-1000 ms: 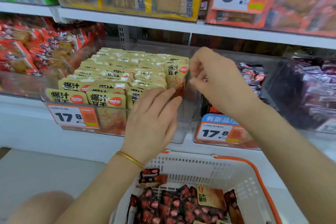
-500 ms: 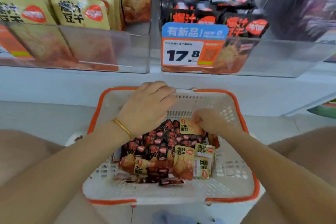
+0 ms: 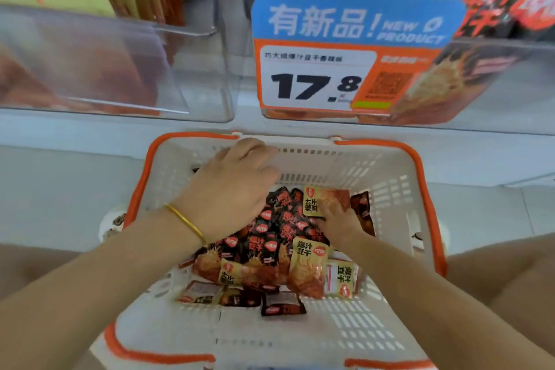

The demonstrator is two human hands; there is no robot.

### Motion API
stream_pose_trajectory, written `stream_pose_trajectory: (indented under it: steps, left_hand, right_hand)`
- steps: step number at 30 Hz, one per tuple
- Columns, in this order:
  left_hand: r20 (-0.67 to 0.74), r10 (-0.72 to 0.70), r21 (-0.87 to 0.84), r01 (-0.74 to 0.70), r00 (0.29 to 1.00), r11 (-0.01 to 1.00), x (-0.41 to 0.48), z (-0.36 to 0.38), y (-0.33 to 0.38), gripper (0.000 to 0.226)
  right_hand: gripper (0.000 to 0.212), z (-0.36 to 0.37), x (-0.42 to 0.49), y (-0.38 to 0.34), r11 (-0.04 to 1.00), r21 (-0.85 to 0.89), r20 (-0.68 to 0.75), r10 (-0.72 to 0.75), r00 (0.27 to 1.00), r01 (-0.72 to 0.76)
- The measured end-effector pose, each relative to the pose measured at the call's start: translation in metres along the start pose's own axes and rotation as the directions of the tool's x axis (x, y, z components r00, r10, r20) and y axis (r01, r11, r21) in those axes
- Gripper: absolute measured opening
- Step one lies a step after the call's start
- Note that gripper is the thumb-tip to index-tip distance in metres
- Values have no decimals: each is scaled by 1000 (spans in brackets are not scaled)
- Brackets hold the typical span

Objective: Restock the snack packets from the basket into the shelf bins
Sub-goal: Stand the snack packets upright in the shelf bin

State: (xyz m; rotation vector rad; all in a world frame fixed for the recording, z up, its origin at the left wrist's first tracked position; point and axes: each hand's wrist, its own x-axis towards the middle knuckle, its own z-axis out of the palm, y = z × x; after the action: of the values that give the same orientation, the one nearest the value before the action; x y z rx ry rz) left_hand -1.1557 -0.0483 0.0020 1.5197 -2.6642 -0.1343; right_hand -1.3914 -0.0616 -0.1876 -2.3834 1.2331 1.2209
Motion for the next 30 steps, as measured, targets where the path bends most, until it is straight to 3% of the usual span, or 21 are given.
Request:
stream_pose_trajectory:
  steps: [6,9,13,15,17,19,20,21,22,24,26,28,30]
  left_hand:
    - [31,24,5,-24,999,1000,1,8,1,21]
    - [99,-13,-27,16,995,1000,1,9,3,25]
    - [413,-170,-160,255,895,954,1,9,10,28]
    - [479,-262,-231,408,838,883,3,10,15,34]
    - [568,-347,-347,599,746,721,1,10,18,45]
    - [665,-377,-549,764,645,340,-1,3,23,57]
    - [687,-364,-626,767,628,143,-2,-4,26,57]
    - [679,-363,-681,732,638,13,-3,-12,31,54]
    - [651,-389,-720,692,651,-48,-4,-17,34,46]
    - [553,-495,-775,632,670,-10,-11,-28,40,31]
    - [444,-562,-803,588,698,98,-21,-35,39,33]
    - [395,-560,-796,575,728,187,-33,-45,37,32]
    - [360,-542,-776,567,759,278,-44,-60,35,29]
  right_hand:
    - [54,5,3,-5,997,76,-24,-13,1000,15]
    - [70,1,-4,-2,993,121,-84,-6,996,16]
    - [79,-29,-34,-6,944,330,-197,45,979,23]
    - [76,-48,-55,-14,873,478,-245,28,969,96]
    - [73,-67,-81,-27,758,609,-339,-20,941,235]
    - [74,-85,-109,-40,671,628,-492,-48,869,393]
    - [74,-94,-122,-46,653,613,-548,-54,835,445]
    - [72,-102,-137,-52,641,598,-590,-55,806,481]
    - [70,-107,-148,-56,636,583,-620,-54,782,506]
    - [67,-116,-167,-58,649,533,-681,-52,731,543]
    - [57,-124,-180,-54,650,464,-732,-102,674,602]
    - [40,-130,-190,-48,605,432,-757,-160,634,669]
    - [27,-142,-202,-39,562,476,-789,-67,611,676]
